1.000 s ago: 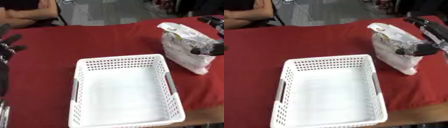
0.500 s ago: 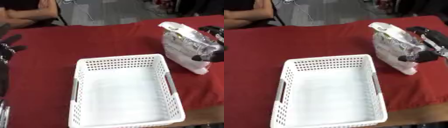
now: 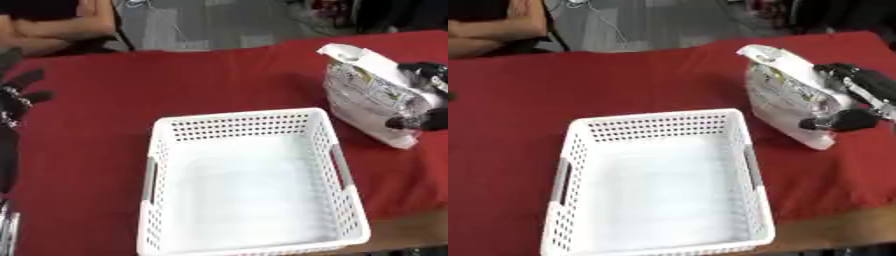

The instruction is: Pick up objects on the table and place them in the box.

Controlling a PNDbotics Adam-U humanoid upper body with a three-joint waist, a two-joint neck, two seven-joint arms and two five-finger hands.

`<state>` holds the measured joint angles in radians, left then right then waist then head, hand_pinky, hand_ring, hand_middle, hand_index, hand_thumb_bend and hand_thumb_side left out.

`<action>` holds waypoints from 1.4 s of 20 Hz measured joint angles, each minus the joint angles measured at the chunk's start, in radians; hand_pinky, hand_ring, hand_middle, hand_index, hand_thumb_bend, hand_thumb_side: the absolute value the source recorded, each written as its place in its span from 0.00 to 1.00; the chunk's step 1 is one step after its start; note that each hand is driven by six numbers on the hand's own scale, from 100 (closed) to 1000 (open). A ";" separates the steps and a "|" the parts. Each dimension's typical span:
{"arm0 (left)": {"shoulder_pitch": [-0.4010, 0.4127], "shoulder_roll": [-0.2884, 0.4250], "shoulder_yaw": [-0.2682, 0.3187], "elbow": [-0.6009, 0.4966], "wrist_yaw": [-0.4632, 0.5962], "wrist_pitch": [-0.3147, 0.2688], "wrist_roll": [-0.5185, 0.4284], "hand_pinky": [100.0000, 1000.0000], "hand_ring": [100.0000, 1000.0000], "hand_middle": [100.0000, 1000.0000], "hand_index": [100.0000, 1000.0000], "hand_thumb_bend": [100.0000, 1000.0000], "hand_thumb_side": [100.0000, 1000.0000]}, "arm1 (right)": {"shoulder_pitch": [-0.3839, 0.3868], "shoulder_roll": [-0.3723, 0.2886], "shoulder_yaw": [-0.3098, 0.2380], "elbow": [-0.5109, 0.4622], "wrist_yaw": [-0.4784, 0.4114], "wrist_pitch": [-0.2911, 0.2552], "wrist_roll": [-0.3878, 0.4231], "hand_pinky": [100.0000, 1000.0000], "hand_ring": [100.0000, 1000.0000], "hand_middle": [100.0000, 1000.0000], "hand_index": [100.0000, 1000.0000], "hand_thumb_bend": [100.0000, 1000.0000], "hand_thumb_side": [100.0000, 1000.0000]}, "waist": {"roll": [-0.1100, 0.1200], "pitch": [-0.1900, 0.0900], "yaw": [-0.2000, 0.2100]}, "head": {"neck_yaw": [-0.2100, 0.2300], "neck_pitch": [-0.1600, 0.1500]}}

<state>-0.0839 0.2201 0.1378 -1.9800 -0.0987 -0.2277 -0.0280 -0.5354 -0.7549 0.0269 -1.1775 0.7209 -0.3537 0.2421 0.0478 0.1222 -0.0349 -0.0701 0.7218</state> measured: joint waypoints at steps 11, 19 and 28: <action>0.000 0.000 0.000 0.000 0.000 0.000 -0.003 0.71 0.85 0.98 0.95 0.72 1.00 | 0.005 0.001 0.000 -0.006 0.001 0.004 -0.096 0.00 0.00 0.03 0.16 0.00 0.39 | 0.000 0.000 0.001 | 0.000 0.000; 0.000 0.000 0.000 0.000 0.000 0.000 -0.004 0.71 0.85 0.98 0.95 0.72 1.00 | 0.009 0.001 0.004 -0.008 0.000 0.012 -0.155 0.00 0.00 0.00 0.10 0.00 0.28 | 0.000 0.000 0.001 | 0.002 0.000; 0.000 0.000 0.000 0.000 0.000 0.001 -0.005 0.72 0.85 0.98 0.95 0.72 1.00 | 0.011 0.001 0.001 -0.031 -0.035 0.014 -0.238 0.00 0.00 0.00 0.10 0.00 0.24 | 0.000 0.000 0.000 | 0.003 0.000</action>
<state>-0.0840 0.2202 0.1376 -1.9800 -0.0984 -0.2271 -0.0326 -0.5249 -0.7539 0.0277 -1.2085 0.6862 -0.3400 0.0039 0.0478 0.1222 -0.0347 -0.0667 0.7219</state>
